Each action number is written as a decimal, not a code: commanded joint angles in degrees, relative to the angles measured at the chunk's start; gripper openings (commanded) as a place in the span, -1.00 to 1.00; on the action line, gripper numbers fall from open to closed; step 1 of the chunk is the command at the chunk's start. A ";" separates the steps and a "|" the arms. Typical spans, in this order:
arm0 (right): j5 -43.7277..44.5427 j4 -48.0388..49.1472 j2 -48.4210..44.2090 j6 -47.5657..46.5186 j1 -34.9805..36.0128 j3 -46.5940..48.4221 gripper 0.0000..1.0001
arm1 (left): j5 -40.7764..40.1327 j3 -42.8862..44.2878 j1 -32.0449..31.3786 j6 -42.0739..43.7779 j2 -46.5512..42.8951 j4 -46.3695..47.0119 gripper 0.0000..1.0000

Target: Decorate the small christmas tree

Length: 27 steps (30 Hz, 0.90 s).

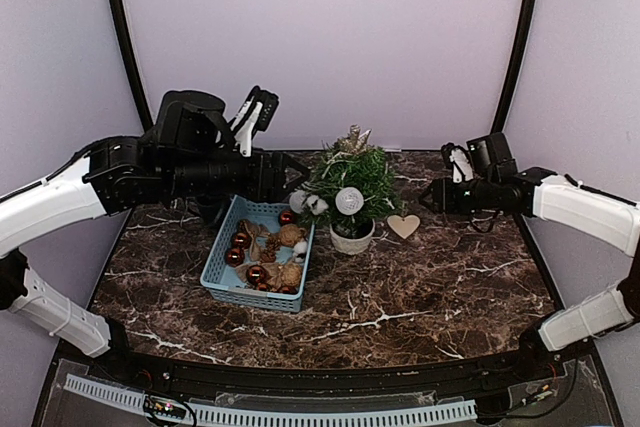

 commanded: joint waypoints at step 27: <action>7.62 -2.96 -19.93 4.79 -0.30 -0.61 0.17 | 7.60 -15.79 15.03 -9.57 -5.10 -1.99 0.33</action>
